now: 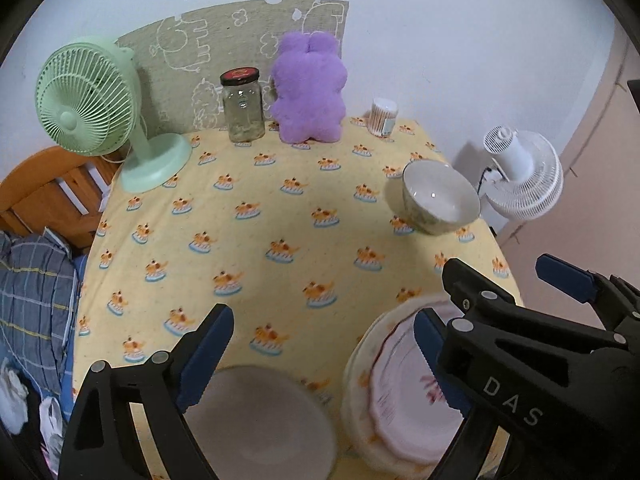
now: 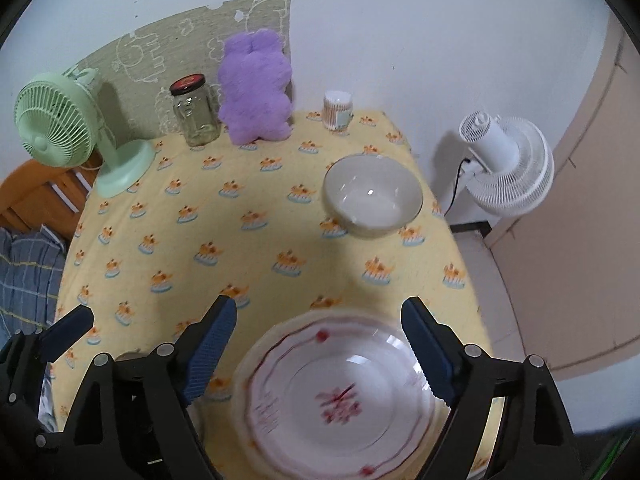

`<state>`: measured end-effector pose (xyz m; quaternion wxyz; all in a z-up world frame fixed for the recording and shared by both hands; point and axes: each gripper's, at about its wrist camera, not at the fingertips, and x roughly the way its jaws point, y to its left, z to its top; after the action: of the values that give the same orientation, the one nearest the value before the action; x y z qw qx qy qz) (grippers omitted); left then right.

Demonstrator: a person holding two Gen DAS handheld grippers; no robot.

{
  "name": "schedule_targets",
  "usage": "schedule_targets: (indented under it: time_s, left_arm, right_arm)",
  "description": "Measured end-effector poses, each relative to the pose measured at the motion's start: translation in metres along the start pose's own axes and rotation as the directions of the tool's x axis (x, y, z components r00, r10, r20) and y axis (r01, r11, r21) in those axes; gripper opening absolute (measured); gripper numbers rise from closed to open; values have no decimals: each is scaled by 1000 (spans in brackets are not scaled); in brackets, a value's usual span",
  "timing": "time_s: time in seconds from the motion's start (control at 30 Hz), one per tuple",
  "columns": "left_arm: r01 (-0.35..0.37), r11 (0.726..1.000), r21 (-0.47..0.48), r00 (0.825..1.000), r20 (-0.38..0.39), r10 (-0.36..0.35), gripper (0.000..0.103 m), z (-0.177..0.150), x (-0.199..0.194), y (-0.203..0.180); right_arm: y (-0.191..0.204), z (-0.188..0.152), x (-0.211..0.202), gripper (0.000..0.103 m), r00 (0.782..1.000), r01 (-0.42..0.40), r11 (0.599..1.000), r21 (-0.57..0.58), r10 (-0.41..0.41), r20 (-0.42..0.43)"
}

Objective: Organize plates and bowls
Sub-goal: 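Move both grippers toward the patterned ceramic bowl by the white fan, then grasp the ceramic bowl rim between both grippers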

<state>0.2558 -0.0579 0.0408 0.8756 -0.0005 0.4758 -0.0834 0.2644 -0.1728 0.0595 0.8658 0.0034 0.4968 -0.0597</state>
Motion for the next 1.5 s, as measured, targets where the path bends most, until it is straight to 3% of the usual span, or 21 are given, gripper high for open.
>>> schedule_targets:
  time_s: [0.4,0.63,0.9,1.07,1.27,1.4,1.5]
  left_arm:
    - [-72,995,-74,996,39,75,93,55,53,-72]
    - [-116,990,-77,991,55,120,92,80,84,-96]
    - [-133,988,-84,990,31,136,92,97,125,-108]
    - [-140,987,-83,990,18,142,91,103,148,-110]
    - [-153,986,-74,988,-26,151,73,110,172,-117]
    - [-141,987,-72,989,-44,138,71,111,184,-124]
    - [-131,989,-72,990,-60,127,61,112,191,-126]
  right_arm:
    - [-71,63,51,87,999,-35,997,-74,37,29]
    - [-99,93,86,87,997,-62,995,-80,66,45]
    - [-112,113,131,87,997,-79,993,-85,81,13]
    - [-119,121,161,87,993,-101,993,-68,96,-69]
    - [-122,122,182,84,991,-98,993,-63,92,-97]
    - [-123,124,192,76,990,-97,993,-66,89,-110]
    - [-125,125,197,76,989,-97,993,-67,89,-116]
